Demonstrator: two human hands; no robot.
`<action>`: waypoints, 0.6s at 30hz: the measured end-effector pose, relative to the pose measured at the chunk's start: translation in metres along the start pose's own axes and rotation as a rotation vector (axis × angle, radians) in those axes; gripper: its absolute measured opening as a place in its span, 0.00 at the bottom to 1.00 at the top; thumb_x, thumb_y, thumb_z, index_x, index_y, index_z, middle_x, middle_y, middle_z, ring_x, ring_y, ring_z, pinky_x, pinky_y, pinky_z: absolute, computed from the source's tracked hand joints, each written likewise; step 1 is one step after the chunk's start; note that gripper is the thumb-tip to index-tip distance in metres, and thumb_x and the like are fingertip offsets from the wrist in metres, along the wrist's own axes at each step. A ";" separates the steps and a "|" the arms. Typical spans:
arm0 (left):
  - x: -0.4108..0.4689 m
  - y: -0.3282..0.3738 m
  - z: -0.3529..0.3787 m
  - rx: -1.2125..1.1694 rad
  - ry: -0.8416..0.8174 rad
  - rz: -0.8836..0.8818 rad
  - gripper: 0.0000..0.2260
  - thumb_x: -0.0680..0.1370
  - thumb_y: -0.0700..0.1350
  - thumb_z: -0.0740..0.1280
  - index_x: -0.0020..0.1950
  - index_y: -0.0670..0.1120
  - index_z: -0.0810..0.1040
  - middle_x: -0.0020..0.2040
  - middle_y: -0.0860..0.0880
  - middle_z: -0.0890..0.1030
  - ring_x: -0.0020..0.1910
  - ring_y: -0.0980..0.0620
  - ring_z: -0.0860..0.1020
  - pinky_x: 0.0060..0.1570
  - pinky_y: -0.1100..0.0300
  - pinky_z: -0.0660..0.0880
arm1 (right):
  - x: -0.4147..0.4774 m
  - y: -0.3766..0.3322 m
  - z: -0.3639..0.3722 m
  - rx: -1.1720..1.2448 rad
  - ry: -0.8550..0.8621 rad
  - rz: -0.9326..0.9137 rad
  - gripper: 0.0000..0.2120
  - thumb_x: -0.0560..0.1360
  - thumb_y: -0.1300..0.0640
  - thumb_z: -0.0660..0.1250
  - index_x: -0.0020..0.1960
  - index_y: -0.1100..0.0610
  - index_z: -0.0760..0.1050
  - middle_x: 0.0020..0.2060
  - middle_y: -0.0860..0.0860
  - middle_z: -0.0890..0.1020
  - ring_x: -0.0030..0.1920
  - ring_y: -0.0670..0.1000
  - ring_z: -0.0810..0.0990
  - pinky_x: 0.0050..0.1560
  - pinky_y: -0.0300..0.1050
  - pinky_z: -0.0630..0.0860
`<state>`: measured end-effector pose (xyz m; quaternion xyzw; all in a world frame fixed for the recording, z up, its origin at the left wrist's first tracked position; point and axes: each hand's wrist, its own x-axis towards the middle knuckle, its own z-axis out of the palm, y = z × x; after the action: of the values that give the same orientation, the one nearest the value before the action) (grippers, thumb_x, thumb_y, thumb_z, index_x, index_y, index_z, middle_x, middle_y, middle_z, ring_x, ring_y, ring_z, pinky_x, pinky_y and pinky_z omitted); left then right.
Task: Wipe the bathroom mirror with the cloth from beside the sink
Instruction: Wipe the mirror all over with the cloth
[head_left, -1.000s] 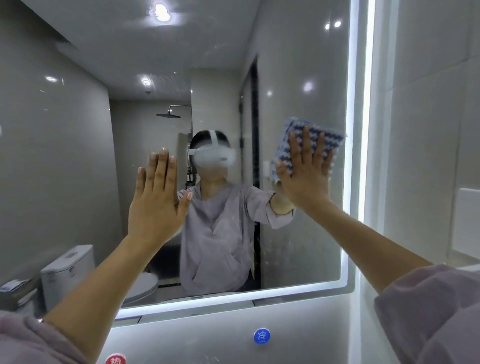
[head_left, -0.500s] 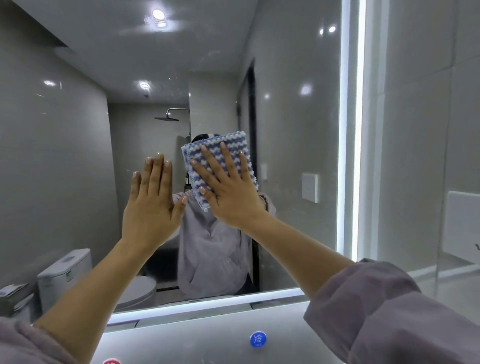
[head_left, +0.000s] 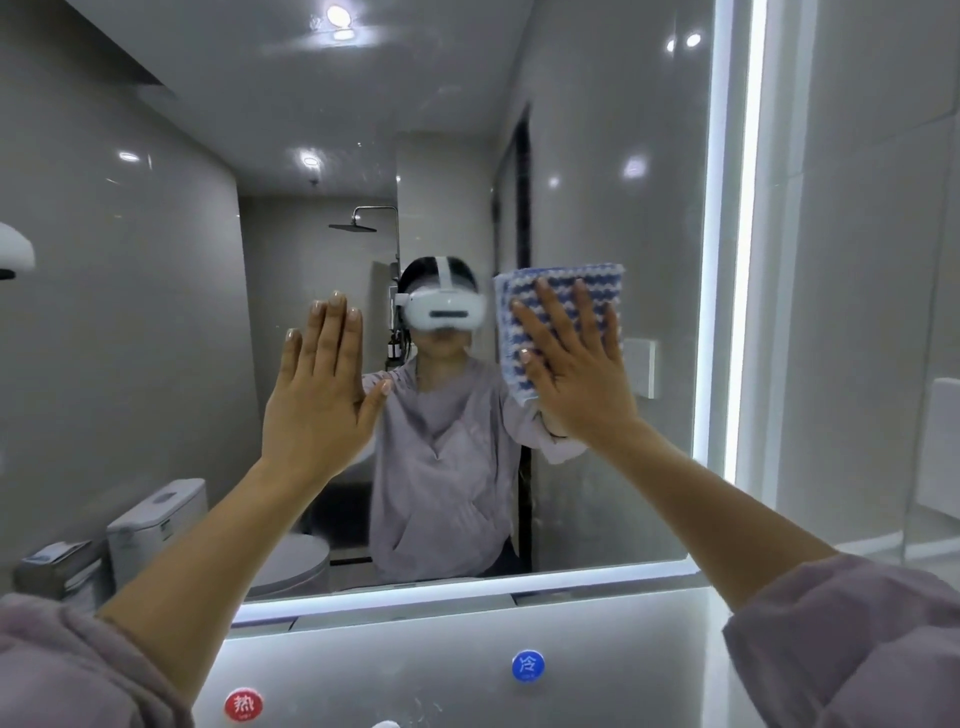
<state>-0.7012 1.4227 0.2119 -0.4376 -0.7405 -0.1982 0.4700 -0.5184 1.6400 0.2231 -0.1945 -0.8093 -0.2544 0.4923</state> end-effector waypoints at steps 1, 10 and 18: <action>0.000 0.000 0.000 -0.005 0.003 0.000 0.35 0.78 0.60 0.45 0.77 0.40 0.43 0.78 0.43 0.42 0.77 0.46 0.42 0.76 0.47 0.44 | -0.003 0.010 -0.001 0.008 -0.002 0.021 0.26 0.82 0.43 0.40 0.78 0.47 0.46 0.78 0.50 0.48 0.77 0.58 0.44 0.75 0.60 0.42; 0.001 -0.002 0.005 0.016 0.018 -0.005 0.34 0.78 0.60 0.45 0.77 0.40 0.43 0.78 0.44 0.42 0.77 0.46 0.41 0.76 0.47 0.44 | -0.038 0.088 -0.013 -0.001 -0.056 0.271 0.29 0.80 0.41 0.37 0.79 0.51 0.44 0.78 0.52 0.44 0.77 0.56 0.40 0.76 0.61 0.42; 0.002 -0.001 0.005 0.019 -0.001 -0.012 0.34 0.79 0.59 0.45 0.77 0.40 0.41 0.78 0.43 0.41 0.77 0.45 0.41 0.76 0.47 0.44 | -0.035 0.065 -0.004 0.086 0.014 0.461 0.28 0.80 0.43 0.38 0.78 0.51 0.43 0.78 0.56 0.46 0.77 0.61 0.41 0.74 0.62 0.37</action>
<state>-0.7051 1.4267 0.2111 -0.4288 -0.7452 -0.1938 0.4725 -0.4636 1.6871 0.2071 -0.3513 -0.7501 -0.1021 0.5509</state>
